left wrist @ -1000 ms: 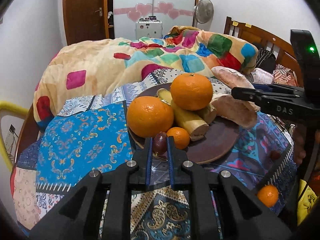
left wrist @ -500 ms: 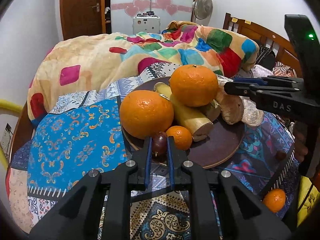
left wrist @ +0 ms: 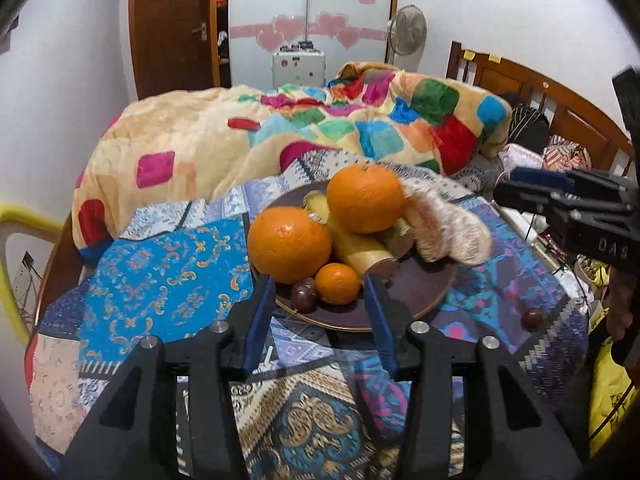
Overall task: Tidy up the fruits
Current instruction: 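Grasp the orange lying on the cloth with the left tool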
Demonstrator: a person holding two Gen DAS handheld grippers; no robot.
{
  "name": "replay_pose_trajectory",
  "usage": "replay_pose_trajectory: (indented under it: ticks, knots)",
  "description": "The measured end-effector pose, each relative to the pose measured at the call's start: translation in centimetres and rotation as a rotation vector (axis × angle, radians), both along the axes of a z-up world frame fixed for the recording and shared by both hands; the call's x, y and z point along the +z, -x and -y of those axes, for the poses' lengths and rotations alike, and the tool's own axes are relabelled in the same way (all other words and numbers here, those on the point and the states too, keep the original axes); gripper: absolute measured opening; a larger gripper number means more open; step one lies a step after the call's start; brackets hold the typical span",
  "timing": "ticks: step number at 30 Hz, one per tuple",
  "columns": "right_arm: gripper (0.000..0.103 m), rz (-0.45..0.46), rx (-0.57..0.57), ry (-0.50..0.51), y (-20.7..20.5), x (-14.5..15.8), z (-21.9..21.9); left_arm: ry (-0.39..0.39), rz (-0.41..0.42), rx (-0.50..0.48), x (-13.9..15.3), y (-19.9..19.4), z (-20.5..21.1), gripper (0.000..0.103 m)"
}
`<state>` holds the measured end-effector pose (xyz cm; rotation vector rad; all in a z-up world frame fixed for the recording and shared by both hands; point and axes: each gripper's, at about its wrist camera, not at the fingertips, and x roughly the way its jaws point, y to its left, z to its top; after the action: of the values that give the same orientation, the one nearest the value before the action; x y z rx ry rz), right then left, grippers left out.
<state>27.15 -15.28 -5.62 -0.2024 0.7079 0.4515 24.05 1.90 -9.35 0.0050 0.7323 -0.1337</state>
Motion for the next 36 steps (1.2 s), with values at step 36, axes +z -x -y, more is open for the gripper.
replay_pose_trajectory:
  ticks: [36]
  knots:
    - [0.050, -0.028, -0.080, -0.098, 13.4, -5.8, 9.7, 0.044, -0.105, -0.105, -4.8, 7.9, 12.1, 0.066]
